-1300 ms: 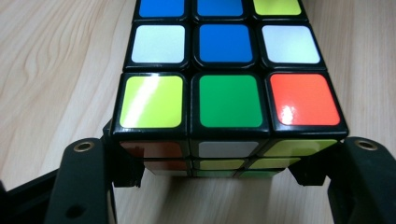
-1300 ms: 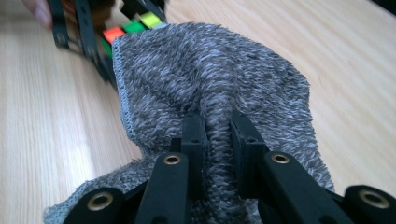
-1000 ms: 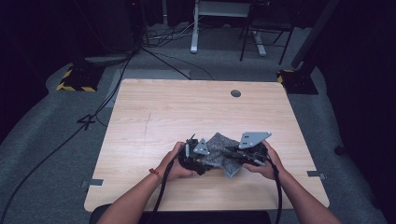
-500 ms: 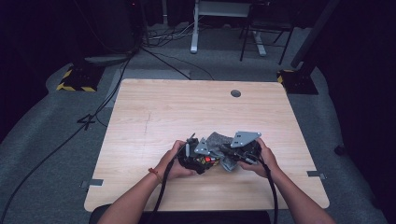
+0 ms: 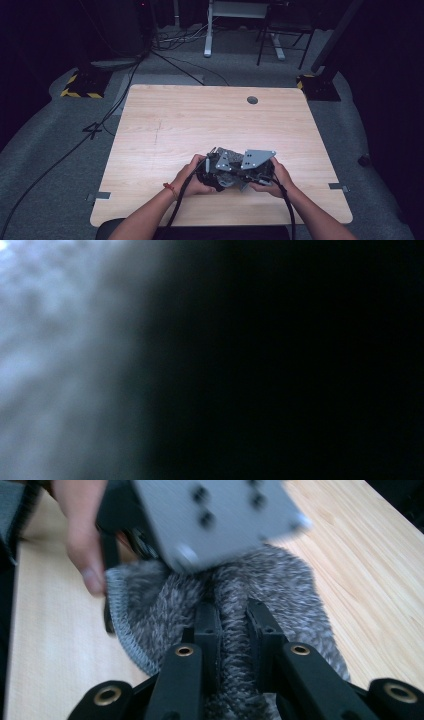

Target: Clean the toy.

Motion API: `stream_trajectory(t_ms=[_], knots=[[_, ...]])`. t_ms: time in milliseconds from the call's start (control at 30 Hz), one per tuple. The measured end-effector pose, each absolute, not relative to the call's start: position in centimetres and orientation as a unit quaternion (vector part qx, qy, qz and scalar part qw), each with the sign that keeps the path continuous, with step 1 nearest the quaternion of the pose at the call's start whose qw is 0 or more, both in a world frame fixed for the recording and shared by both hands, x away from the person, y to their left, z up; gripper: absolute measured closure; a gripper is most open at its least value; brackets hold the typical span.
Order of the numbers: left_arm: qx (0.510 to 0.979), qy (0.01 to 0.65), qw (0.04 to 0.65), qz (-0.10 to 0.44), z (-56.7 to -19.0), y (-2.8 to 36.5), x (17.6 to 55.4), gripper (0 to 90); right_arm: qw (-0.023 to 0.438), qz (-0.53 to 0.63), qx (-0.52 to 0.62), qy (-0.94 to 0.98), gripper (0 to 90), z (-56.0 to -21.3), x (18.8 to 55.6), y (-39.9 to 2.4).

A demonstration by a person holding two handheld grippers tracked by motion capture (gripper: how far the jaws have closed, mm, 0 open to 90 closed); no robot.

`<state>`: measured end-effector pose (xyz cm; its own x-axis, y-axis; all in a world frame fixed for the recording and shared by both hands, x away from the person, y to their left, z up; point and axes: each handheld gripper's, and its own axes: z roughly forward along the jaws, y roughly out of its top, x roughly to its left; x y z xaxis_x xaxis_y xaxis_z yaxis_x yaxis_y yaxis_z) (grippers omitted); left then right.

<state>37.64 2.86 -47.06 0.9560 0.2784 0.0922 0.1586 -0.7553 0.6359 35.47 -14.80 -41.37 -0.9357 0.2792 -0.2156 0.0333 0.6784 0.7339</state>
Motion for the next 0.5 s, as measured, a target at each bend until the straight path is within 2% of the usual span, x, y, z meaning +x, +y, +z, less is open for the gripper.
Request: stream_trajectory(t_ms=[200, 400, 500], knots=[[0.930, 0.127, 0.331, 0.097, -46.8, 3.5, 37.8, 33.9, 0.194, 0.375, 0.110, 0.900, 78.3, -41.8, 36.5, -15.3], [0.924, 0.133, 0.346, 0.098, -46.2, 4.4, 37.9, 33.9, 0.197, 0.366, 0.142, 0.898, 78.5, -42.3, 37.6, -17.1], [0.919, 0.136, 0.356, 0.101, -45.8, 4.8, 38.0, 33.8, 0.179, 0.380, 0.158, 0.894, 78.5, -42.4, 37.9, -18.1]])
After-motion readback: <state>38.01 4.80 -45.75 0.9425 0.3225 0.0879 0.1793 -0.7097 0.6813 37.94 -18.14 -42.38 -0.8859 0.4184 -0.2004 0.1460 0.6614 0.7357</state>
